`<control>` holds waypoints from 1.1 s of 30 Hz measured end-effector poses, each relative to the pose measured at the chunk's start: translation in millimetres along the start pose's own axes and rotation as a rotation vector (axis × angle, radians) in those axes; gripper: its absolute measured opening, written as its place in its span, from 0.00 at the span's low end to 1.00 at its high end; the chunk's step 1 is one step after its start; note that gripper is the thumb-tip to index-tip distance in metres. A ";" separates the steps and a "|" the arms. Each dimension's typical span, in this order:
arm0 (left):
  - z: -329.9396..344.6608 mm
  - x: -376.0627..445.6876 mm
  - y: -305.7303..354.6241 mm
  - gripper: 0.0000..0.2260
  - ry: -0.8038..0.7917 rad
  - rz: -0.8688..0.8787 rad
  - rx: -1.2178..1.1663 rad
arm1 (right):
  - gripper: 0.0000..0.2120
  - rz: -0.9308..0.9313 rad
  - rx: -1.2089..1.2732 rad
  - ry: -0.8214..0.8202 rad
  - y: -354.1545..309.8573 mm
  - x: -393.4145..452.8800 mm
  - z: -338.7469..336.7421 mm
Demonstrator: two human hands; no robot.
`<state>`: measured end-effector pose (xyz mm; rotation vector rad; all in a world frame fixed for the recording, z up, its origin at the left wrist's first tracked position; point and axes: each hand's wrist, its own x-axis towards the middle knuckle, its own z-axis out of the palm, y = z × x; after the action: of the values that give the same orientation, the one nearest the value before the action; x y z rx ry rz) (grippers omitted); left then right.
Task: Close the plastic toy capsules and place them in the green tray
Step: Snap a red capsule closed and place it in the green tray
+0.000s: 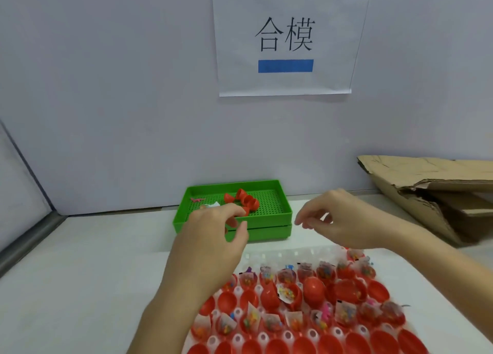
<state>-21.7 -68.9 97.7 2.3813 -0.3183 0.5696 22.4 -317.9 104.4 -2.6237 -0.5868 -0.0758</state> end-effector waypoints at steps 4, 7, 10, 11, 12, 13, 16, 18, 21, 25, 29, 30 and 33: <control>5.7 -1.7 -0.4 0.08 -0.110 -0.003 0.000 | 0.14 0.106 -0.010 0.037 12.4 -3.6 -4.5; 9.2 -2.7 0.8 0.09 -0.148 0.008 0.013 | 0.13 0.232 -0.099 0.133 34.0 -6.8 -4.2; 11.5 -2.6 2.0 0.09 -0.145 0.017 0.014 | 0.12 0.356 -0.190 0.010 53.5 -10.2 2.4; 11.8 -2.8 1.6 0.09 -0.141 0.018 0.015 | 0.12 0.393 -0.196 -0.051 57.1 -11.2 4.6; 12.3 -2.7 1.4 0.08 -0.139 0.020 0.016 | 0.14 0.418 -0.191 -0.099 59.9 -12.8 5.7; 12.8 -2.7 1.2 0.08 -0.140 0.022 0.015 | 0.16 0.433 -0.177 -0.129 61.8 -14.4 6.1; 13.7 -2.7 0.3 0.08 -0.140 0.024 0.016 | 0.21 0.436 -0.144 -0.188 64.1 -18.3 6.9; 14.7 -2.5 0.1 0.08 -0.139 0.026 0.015 | 0.23 0.422 -0.128 -0.211 64.2 -20.0 7.3; 16.1 -2.9 0.2 0.08 -0.142 0.029 0.014 | 0.20 0.398 -0.114 -0.185 62.6 -20.5 8.0; 17.4 -3.5 0.5 0.08 -0.152 0.037 0.018 | 0.16 0.358 -0.141 -0.164 60.3 -20.0 10.6; 17.1 -3.9 0.6 0.08 -0.154 0.035 0.025 | 0.12 0.372 -0.115 -0.121 59.7 -19.5 11.6; 17.0 -3.8 0.8 0.09 -0.153 0.036 0.027 | 0.12 0.379 -0.103 -0.103 60.0 -19.1 11.8; 16.6 -3.7 1.5 0.09 -0.155 0.036 0.027 | 0.11 0.390 -0.081 -0.064 63.0 -17.3 13.0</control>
<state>-20.2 -80.6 85.3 2.4556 -0.4247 0.4083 32.4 -369.9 64.0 -2.7768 -0.0847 0.1076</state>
